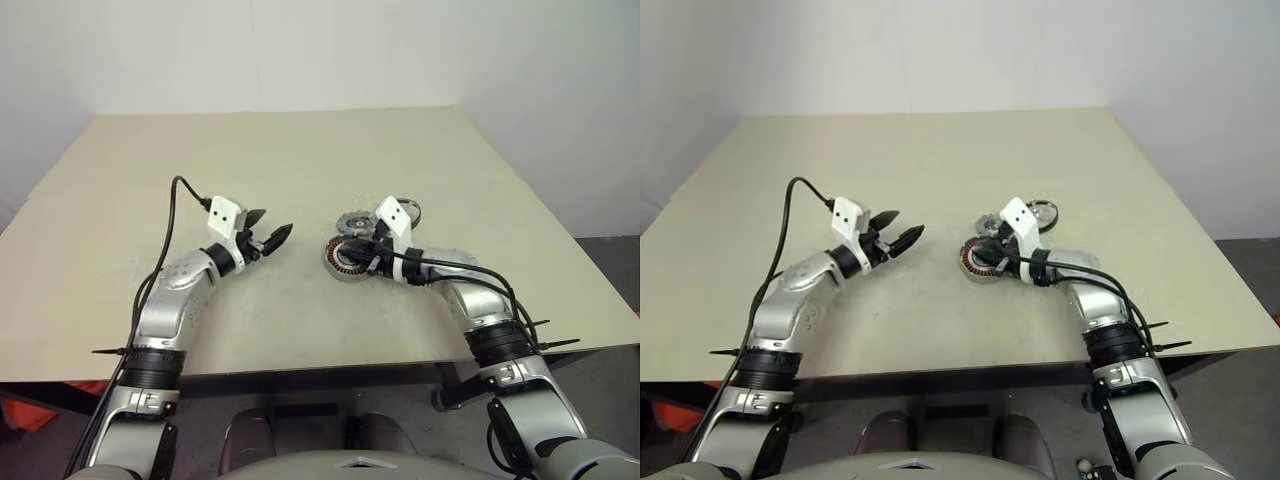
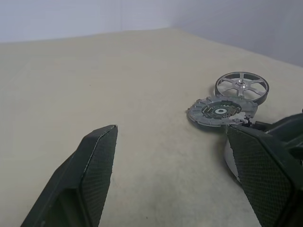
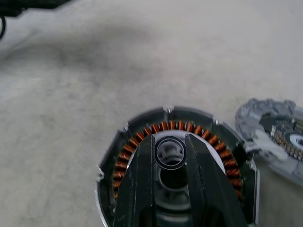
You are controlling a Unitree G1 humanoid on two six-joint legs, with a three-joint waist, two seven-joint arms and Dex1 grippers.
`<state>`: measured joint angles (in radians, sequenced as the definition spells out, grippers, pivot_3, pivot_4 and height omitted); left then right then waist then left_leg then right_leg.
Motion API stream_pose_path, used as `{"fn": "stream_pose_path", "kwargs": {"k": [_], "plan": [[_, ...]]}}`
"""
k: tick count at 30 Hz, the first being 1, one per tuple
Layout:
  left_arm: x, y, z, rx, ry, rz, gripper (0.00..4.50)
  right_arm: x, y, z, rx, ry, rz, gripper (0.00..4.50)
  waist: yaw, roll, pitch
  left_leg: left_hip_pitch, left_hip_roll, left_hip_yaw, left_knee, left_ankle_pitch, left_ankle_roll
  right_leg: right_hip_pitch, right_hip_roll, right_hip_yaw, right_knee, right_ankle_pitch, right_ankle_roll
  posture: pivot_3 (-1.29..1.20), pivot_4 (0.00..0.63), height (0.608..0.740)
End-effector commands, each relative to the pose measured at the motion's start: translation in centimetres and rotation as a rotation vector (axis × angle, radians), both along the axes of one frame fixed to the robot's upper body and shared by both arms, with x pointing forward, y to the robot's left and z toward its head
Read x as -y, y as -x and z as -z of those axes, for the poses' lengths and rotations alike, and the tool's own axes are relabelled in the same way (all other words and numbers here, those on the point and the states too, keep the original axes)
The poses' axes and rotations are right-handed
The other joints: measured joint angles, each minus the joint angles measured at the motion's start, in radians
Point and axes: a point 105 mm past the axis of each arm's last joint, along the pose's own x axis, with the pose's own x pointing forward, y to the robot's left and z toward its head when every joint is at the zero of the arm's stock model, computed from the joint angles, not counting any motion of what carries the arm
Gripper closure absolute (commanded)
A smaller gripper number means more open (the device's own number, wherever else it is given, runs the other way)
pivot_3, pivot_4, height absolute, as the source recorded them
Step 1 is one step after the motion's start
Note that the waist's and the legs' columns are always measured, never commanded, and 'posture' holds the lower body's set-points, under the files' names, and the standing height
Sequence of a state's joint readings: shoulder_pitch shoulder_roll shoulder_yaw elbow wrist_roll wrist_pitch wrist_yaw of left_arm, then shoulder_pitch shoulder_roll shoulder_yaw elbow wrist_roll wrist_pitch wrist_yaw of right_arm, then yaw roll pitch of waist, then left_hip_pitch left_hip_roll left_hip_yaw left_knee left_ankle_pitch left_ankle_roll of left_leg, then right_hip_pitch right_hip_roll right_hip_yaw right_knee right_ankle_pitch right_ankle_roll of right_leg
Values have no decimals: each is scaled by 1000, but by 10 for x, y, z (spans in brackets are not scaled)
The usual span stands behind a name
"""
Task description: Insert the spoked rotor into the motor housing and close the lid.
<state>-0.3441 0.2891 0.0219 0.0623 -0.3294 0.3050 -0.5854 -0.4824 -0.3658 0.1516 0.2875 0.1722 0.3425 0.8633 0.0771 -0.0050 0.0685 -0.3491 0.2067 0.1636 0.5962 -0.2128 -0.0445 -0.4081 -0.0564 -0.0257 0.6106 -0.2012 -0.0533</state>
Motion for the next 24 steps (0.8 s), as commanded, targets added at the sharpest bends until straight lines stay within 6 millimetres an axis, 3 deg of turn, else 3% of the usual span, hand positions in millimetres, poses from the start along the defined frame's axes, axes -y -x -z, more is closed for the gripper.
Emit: {"fn": "stream_pose_path", "kwargs": {"k": [1, 10, 19, 24], "plan": [[-2, 1, -17, 68, -3, -7, 639, 2, -8, -11, 55, 10, 12, 3942, -1, 0, 0, 0, 0, 0, 0, 0, 0, 0, 0, 0, 0, 0, 0, 0, 0, 740], [-5, -1, -18, 68, -8, -15, 639, 4, -4, -7, 42, 23, -13, 3942, -1, 0, 0, 0, 0, 0, 0, 0, 0, 0, 0, 0, 0, 0, 0, 0, 0, 740], [-9, -3, -18, 67, -16, -26, 639, 3, 0, -12, 60, 26, -39, 938, -1, 0, 0, 0, 0, 0, 0, 0, 0, 1, 0, 0, 1, 0, 0, 0, 0, 740], [-8, -3, -16, 64, -18, -27, 639, 0, -5, -25, 100, -11, -27, 938, 0, 0, 0, 0, 0, 0, 0, 0, 0, 1, 0, 0, 1, 0, 0, 0, 0, 740]]}}
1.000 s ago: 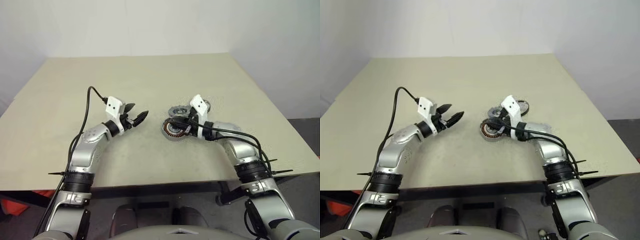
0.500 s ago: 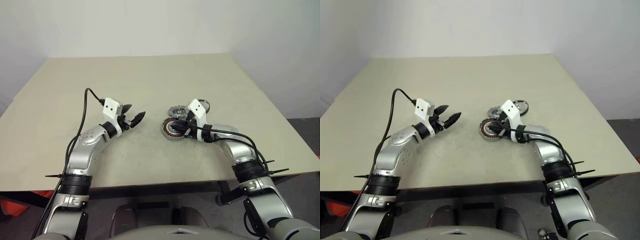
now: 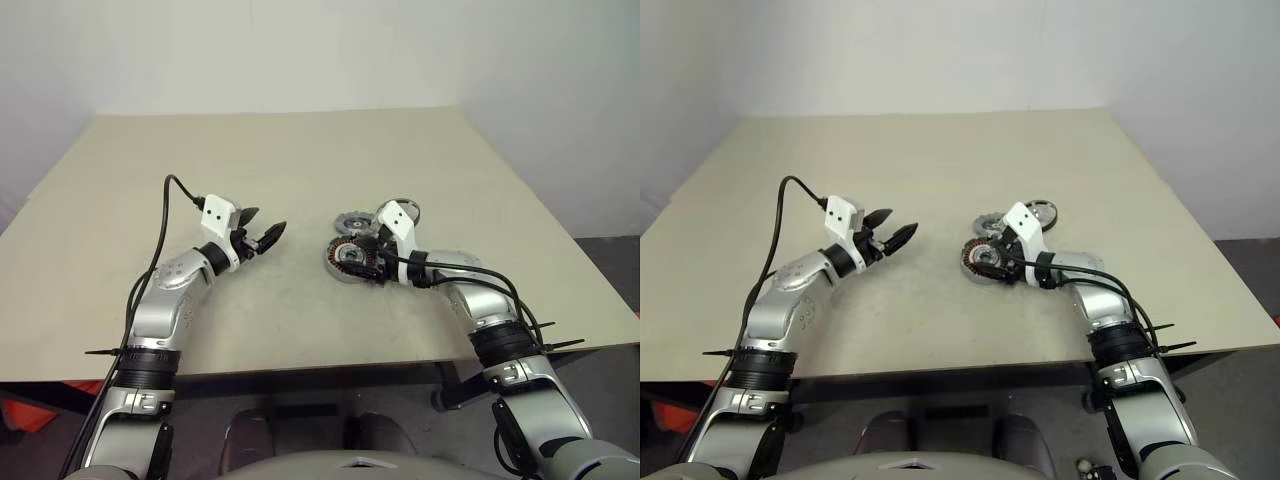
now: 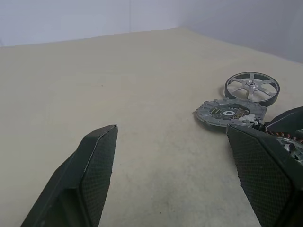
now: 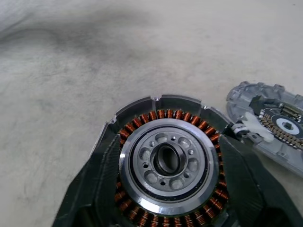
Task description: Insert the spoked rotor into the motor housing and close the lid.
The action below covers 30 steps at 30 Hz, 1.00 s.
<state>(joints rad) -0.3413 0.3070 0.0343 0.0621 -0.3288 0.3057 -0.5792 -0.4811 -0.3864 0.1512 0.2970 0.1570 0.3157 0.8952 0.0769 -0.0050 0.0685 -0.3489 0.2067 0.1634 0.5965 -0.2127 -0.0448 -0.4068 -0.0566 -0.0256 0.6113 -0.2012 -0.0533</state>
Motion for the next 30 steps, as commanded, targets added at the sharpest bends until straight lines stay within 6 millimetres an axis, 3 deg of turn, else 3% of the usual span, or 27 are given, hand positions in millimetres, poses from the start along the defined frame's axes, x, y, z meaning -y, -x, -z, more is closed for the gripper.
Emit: {"fn": "stream_pose_path", "kwargs": {"k": [1, 4, 6, 15, 21, 30], "plan": [[0, -2, -15, 61, -6, -2, 639, -7, -8, -28, 93, -49, -7, 938, 0, 0, 0, 0, 0, 0, 0, 0, 0, 0, 0, 0, 0, 0, 0, 0, 0, 740], [0, -1, -14, 59, -7, -3, 639, -8, -10, -33, 104, -71, 0, 938, -1, 0, 0, 0, 0, 0, 0, 0, 0, 0, 0, 0, 0, 0, 0, 0, 0, 740], [0, -1, -14, 58, -8, -5, 639, -6, -12, -35, 110, -78, 11, 1336, -1, 0, 0, 0, 0, 0, 0, 0, 0, 0, 0, 0, 0, 0, 0, 0, 0, 740], [-3, -1, -12, 55, -13, -15, 639, -8, -10, -31, 97, -57, -16, 4370, -1, 0, 0, 0, 0, 0, 0, 0, 0, 0, 0, 0, 0, 0, 0, 0, 0, 740], [-3, 0, -11, 52, -17, -17, 639, -9, -11, -26, 86, -44, -12, 4370, -1, 0, 0, 0, 0, 0, 0, 0, 0, 0, 0, 0, 0, 0, 0, 0, 0, 740], [-6, -1, -12, 55, -18, -29, 639, -3, -23, 6, 24, 19, 71, 4370, -6, 0, 0, 0, 0, 0, 0, 0, 0, 0, 0, 0, 1, 0, 0, 0, 0, 740]]}}
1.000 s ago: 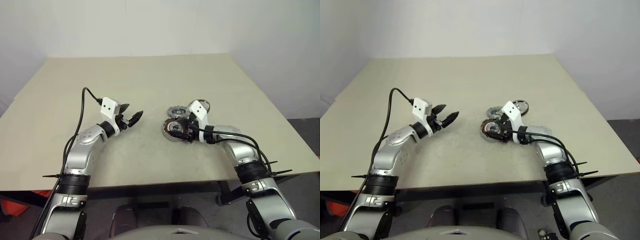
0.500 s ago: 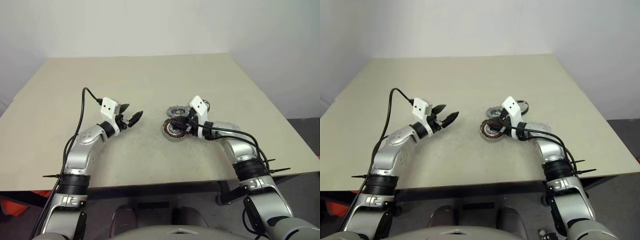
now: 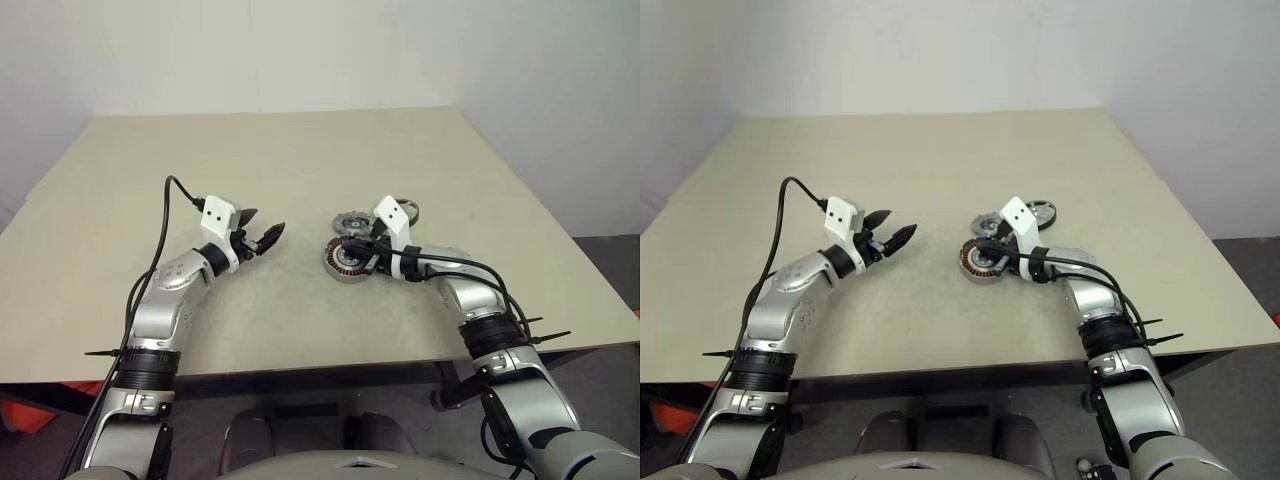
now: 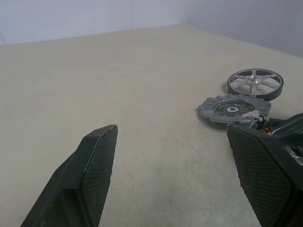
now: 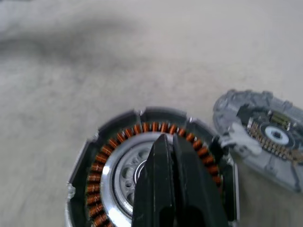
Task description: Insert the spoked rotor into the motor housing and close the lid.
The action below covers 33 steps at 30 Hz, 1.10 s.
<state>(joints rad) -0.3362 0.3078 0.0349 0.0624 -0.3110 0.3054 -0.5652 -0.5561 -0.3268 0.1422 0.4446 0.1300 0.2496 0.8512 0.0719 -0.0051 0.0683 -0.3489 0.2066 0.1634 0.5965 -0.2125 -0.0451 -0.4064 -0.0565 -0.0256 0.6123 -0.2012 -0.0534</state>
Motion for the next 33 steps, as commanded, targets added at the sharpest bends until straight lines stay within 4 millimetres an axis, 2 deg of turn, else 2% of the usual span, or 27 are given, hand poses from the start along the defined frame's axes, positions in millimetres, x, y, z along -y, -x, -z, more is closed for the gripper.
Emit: {"fn": "stream_pose_path", "kwargs": {"k": [1, 9, 12, 15, 17, 21, 25, 30, 33], "plan": [[-3, 0, -14, 59, -1, -8, 639, 5, -6, 3, 14, 34, 26, 4370, 0, 0, 0, 0, 0, 0, 0, 0, 0, 0, 0, 0, 0, 0, 0, 0, 0, 740], [-5, 0, -13, 57, -1, -17, 639, -3, -3, -31, 93, -66, -39, 4370, 0, 0, 0, 0, 0, 0, 0, 0, 0, 0, 0, 0, 1, 0, 0, 0, 0, 740], [-5, 1, -13, 55, 0, -18, 639, 3, -10, -55, 139, -131, 2, 4370, 0, 0, 0, 0, 0, 0, 0, 0, 0, -1, 0, 0, 1, 0, 0, 0, 0, 740], [-5, 1, -12, 53, 0, -19, 639, 18, -22, -79, 180, -198, 91, 4370, 0, 0, 0, 0, 0, 0, 0, 0, 0, -1, 0, 0, 1, 0, 0, 0, 0, 740], [-5, 1, -12, 52, 1, -21, 639, 36, -37, -88, 183, -240, 218, 4370, 0, 0, 0, 0, 0, 0, 0, 0, 0, -1, 0, 0, 1, 0, 0, 0, 0, 740], [-4, 0, -11, 52, 5, -20, 639, 84, -65, -80, 137, -244, 515, 4370, 2, 0, 0, 1, -1, 0, 0, 1, -2, -1, 0, 0, 2, 0, 0, 0, 0, 740], [-3, 1, -10, 53, 3, -18, 639, 108, -73, -78, 116, -269, 645, 3504, 5, 0, 0, 1, -1, -1, 0, 2, -3, -1, 0, -1, 2, 0, 0, 0, 0, 740], [-3, 1, -9, 48, -1, -18, 639, 127, -78, -74, 25, -350, 787, 1759, -2, 0, 0, -2, -1, 0, 0, 2, -3, -6, 0, 0, 4, 0, 0, 0, 0, 740], [-3, 1, -8, 46, -3, -16, 639, 131, -77, -70, -66, -429, 822, 1759, -1, 0, 0, -2, -1, 0, 0, 2, -4, -7, 0, 0, 6, 0, -1, 0, 0, 740]]}}
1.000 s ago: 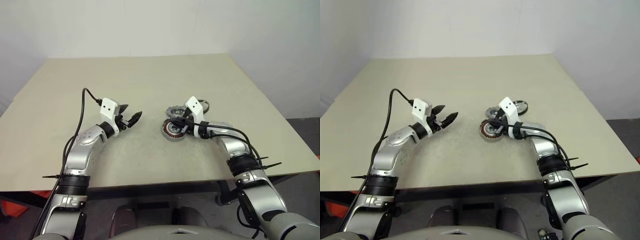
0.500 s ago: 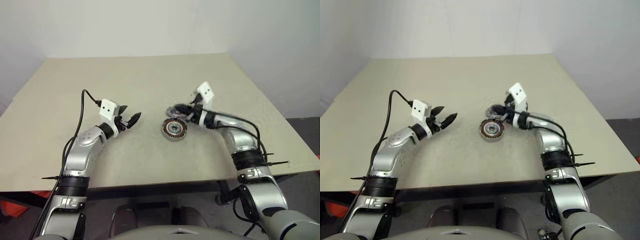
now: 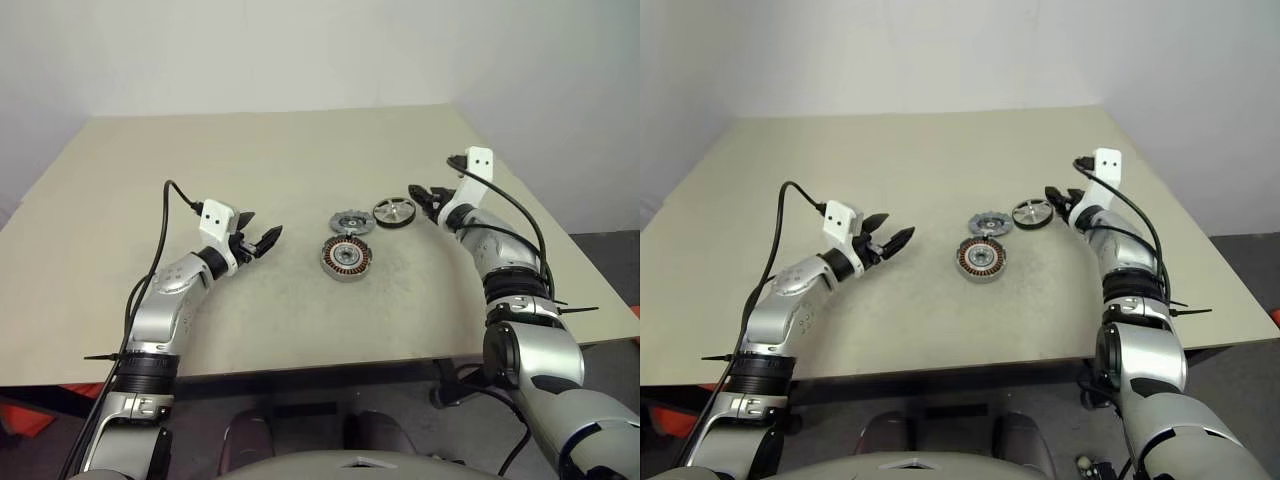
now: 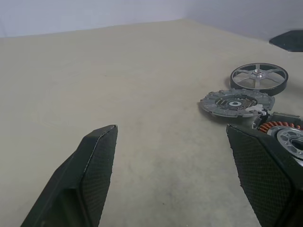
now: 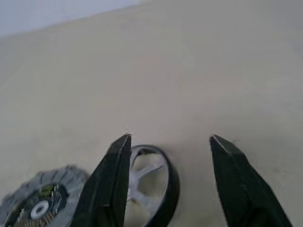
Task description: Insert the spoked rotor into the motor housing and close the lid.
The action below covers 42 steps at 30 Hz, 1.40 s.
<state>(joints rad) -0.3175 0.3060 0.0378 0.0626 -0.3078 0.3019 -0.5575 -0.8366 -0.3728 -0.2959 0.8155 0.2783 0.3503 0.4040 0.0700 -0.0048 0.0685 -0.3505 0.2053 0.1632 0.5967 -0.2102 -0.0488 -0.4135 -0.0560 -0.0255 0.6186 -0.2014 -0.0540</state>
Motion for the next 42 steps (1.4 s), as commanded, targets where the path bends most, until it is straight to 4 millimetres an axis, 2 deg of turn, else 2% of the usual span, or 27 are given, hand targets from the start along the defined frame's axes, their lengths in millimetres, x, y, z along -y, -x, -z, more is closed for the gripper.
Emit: {"fn": "stream_pose_path", "kwargs": {"k": [1, 11, 19, 29, 32, 35, 40, 42], "plan": [[0, -1, -13, 59, -3, 0, 639, 8, -3, -15, -11, -143, 42, 1759, 1, 0, 0, 0, 0, 0, 0, 0, 0, 0, 0, 0, 0, 0, 0, 0, 0, 740], [0, 1, -12, 53, -9, 7, 639, 18, 8, 0, -161, -423, 90, 1759, 4, 0, 0, 0, 0, 0, 1, 0, 0, 0, 0, 0, 1, 0, 0, 0, 0, 740], [1, 1, -11, 50, -13, 13, 639, 6, 14, 8, -216, -495, 56, 1759, 6, 0, 0, 0, 0, 0, 1, 0, -1, -1, 0, 0, 1, 0, 0, 0, 0, 740], [-2, 1, -11, 50, -19, 5, 639, -26, 23, 22, -277, -520, -29, 1759, 8, 0, 0, 0, 0, 0, 0, 0, -1, -1, 0, 0, 1, 0, 0, 0, 0, 740], [-3, 1, -11, 51, -19, 4, 639, -31, 24, 24, -281, -533, -34, 1759, 8, 0, 0, 0, 0, 0, 0, 0, -1, -1, 0, 0, 1, 0, 0, 0, 0, 740], [-3, 1, -12, 52, -20, 1, 639, -31, 23, 25, -284, -550, -16, 2341, 9, 0, 0, 0, 0, 0, 0, 1, -1, -1, 0, 0, 1, 0, 0, 0, 0, 740], [-4, 0, -12, 53, -22, -1, 639, -32, 20, 21, -267, -579, -11, 4031, 8, 1, 0, 0, 0, 0, 0, 1, -1, -1, 0, 0, 1, 0, 0, 0, 0, 740], [-4, 0, -12, 54, -22, 0, 639, -32, 19, 19, -257, -584, -5, 4187, 9, 1, 0, 1, 0, 0, 0, 1, -1, 0, 0, 0, 1, 0, 0, 0, 0, 740]]}}
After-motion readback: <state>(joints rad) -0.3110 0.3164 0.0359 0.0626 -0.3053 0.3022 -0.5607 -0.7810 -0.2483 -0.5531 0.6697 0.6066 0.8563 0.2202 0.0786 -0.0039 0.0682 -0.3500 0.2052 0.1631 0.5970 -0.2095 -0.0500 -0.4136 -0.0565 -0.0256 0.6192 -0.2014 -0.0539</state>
